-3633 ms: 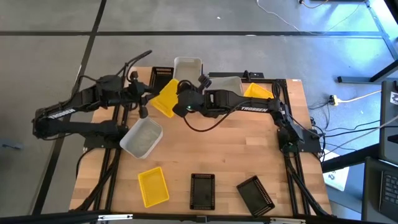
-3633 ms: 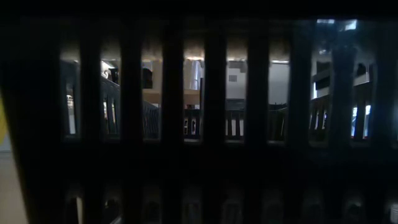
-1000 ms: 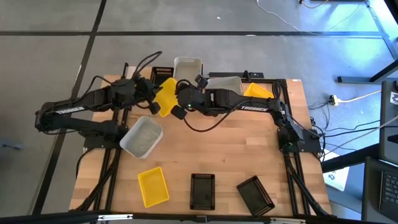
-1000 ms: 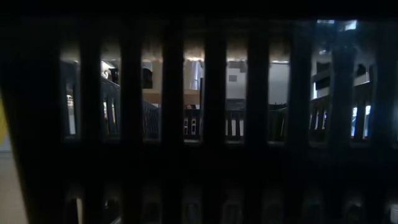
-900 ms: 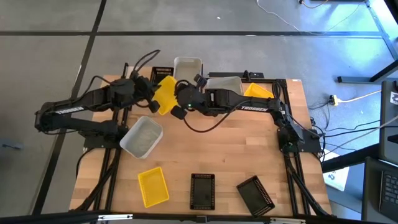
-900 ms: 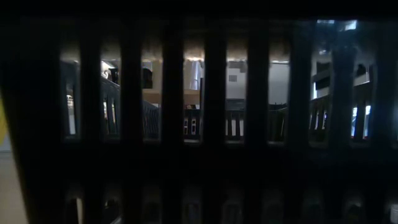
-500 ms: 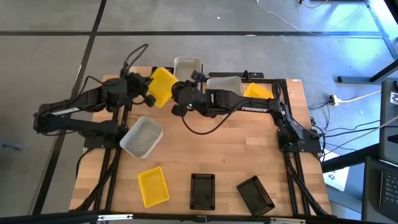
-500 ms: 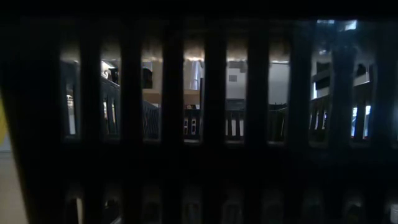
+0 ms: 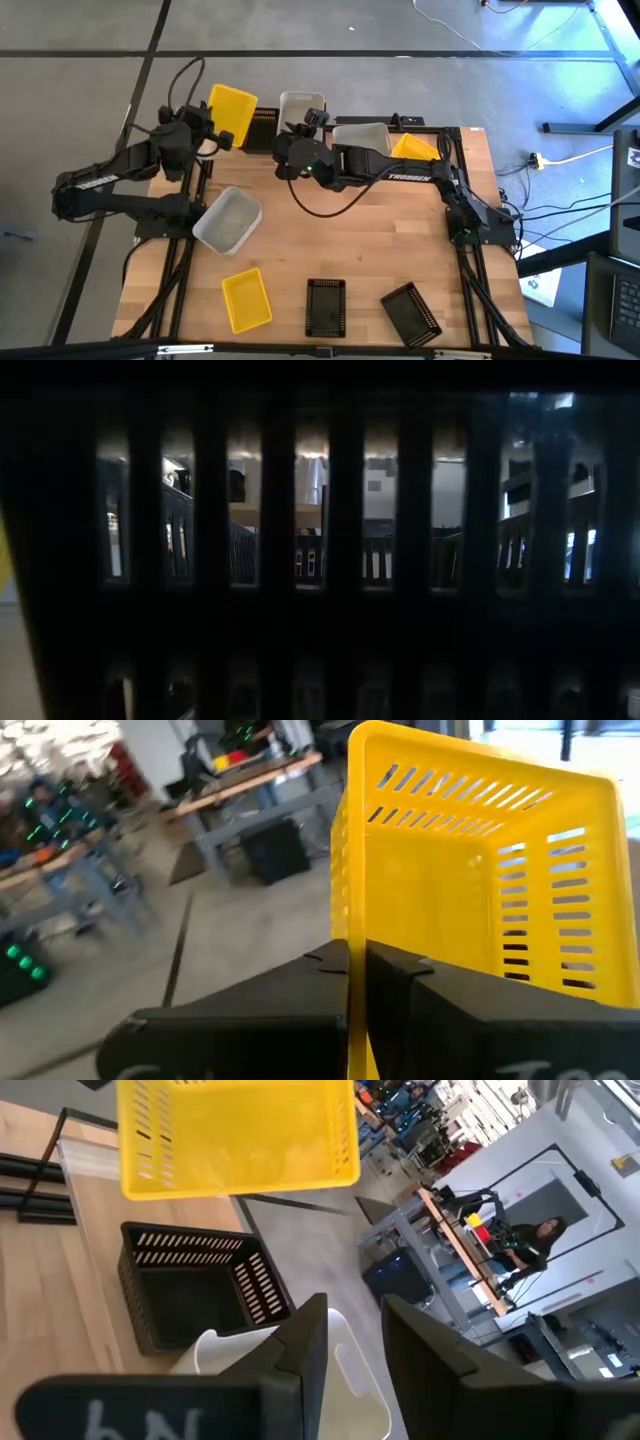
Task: Stack baskets on shelf by color
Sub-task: Put the middle yellow bin on the shelf
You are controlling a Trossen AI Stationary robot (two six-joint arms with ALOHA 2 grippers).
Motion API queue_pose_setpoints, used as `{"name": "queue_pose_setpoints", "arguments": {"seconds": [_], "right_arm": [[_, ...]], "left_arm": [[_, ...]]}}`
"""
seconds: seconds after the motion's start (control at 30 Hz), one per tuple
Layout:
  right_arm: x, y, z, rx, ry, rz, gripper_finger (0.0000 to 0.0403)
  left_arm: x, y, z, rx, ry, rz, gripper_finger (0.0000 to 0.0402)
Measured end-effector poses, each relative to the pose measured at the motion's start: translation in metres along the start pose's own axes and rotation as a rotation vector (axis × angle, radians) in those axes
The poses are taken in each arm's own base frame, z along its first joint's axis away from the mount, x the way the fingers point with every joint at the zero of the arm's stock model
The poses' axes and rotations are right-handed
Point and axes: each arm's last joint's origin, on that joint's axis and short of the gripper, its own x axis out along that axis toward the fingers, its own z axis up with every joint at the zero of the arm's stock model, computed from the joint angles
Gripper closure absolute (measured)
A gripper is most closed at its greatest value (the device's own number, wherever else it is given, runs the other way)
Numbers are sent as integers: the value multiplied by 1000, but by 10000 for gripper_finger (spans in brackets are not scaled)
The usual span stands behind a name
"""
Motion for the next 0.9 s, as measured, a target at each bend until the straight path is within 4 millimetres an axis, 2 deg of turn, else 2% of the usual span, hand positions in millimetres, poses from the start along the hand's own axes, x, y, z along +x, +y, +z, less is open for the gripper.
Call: {"name": "queue_pose_setpoints", "arguments": {"seconds": [0.3,0.67,0.9], "right_arm": [[0,0,0,-6,3,1,302],[3,-2,-2,-3,5,3,302],[3,-2,-2,-2,5,4,302]], "left_arm": [[12,12,-24,-58,168,98,401],[22,24,-37,-108,305,130,401],[32,24,-42,-136,387,112,401]]}}
